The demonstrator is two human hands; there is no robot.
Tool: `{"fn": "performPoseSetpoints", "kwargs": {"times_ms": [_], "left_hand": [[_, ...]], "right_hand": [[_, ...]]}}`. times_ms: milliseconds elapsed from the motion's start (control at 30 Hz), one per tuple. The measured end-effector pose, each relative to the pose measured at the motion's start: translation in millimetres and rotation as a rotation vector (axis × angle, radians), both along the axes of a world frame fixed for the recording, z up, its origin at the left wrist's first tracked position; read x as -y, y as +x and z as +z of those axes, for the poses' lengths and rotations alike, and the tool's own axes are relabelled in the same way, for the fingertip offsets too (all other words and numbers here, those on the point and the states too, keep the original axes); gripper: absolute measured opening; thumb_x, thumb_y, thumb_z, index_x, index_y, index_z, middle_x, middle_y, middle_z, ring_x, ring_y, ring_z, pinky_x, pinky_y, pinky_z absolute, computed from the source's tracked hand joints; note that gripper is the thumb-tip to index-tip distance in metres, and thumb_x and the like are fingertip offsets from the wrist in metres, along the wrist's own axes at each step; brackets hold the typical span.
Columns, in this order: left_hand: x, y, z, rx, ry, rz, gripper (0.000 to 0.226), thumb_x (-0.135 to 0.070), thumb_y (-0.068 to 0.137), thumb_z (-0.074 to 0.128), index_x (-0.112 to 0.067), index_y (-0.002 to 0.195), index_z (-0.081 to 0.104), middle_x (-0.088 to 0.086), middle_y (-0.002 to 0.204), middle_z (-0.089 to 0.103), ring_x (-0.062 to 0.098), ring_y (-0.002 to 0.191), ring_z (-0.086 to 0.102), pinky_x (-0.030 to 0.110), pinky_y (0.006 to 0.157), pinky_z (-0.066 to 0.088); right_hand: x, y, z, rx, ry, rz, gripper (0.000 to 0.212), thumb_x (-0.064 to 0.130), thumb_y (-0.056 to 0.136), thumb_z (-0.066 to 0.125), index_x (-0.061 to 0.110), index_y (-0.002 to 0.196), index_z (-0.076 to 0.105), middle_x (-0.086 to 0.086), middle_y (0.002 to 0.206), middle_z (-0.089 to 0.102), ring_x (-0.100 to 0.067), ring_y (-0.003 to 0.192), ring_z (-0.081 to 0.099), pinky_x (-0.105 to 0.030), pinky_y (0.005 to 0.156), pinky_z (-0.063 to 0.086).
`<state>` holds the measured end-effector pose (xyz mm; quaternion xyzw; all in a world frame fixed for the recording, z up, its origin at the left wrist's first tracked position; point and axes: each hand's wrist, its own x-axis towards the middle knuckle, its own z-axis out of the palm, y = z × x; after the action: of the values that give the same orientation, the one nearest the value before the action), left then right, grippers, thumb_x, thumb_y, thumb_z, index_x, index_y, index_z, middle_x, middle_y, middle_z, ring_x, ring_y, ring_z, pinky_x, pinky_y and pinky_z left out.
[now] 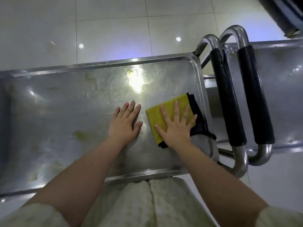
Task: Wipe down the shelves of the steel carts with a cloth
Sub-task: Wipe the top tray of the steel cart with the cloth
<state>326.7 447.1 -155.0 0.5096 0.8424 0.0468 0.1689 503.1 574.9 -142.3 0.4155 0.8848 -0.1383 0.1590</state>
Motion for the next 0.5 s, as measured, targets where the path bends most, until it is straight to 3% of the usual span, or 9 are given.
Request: {"fn": "performPoseSetpoints", "kwargs": {"times_ms": [133, 267, 367, 433, 500], "left_hand": [[-1, 2, 1, 0.003, -0.018, 0.020, 0.064, -0.055, 0.094, 0.024, -0.034, 0.154, 0.017, -0.005, 0.162, 0.013, 0.019, 0.150, 0.012, 0.043, 0.121, 0.007], [0, 5, 1, -0.007, -0.025, 0.023, 0.065, -0.055, 0.094, 0.020, -0.032, 0.155, 0.015, -0.004, 0.162, 0.009, 0.019, 0.150, 0.008, 0.043, 0.121, 0.005], [-3, 5, 0, 0.003, 0.012, 0.040, 0.064, -0.053, 0.094, 0.025, -0.031, 0.154, 0.022, -0.003, 0.161, 0.015, 0.020, 0.149, 0.014, 0.043, 0.120, 0.006], [-4, 6, -2, 0.001, 0.029, 0.048, 0.063, -0.053, 0.094, 0.029, -0.030, 0.153, 0.026, -0.002, 0.160, 0.020, 0.021, 0.148, 0.018, 0.043, 0.119, 0.008], [-5, 7, -2, -0.001, 0.037, 0.054, 0.062, -0.052, 0.094, 0.030, -0.030, 0.152, 0.027, -0.003, 0.160, 0.021, 0.021, 0.148, 0.019, 0.044, 0.119, 0.008]], "right_hand": [[69, 48, 0, -0.022, 0.020, 0.111, 0.076, 0.077, 0.085, 0.027, 0.045, 0.152, 0.010, -0.011, 0.163, 0.005, -0.053, 0.144, -0.002, -0.077, 0.105, 0.004], [83, 58, 2, 0.006, -0.001, 0.170, 0.074, 0.077, 0.086, 0.027, 0.046, 0.152, 0.016, -0.011, 0.162, 0.012, -0.053, 0.143, 0.004, -0.077, 0.104, 0.006], [48, 33, 1, 0.007, 0.011, 0.080, 0.068, 0.076, 0.089, 0.015, 0.049, 0.151, 0.008, -0.009, 0.164, 0.003, -0.051, 0.143, -0.005, -0.076, 0.105, 0.000], [9, 6, 1, 0.035, 0.009, 0.020, 0.066, 0.076, 0.088, 0.007, 0.053, 0.147, -0.011, -0.006, 0.162, -0.018, -0.049, 0.141, -0.022, -0.075, 0.104, -0.010], [-35, -27, 1, 0.044, 0.005, -0.039, 0.066, 0.075, 0.089, 0.010, 0.054, 0.144, -0.018, -0.004, 0.158, -0.029, -0.048, 0.140, -0.027, -0.074, 0.104, -0.013]]}}
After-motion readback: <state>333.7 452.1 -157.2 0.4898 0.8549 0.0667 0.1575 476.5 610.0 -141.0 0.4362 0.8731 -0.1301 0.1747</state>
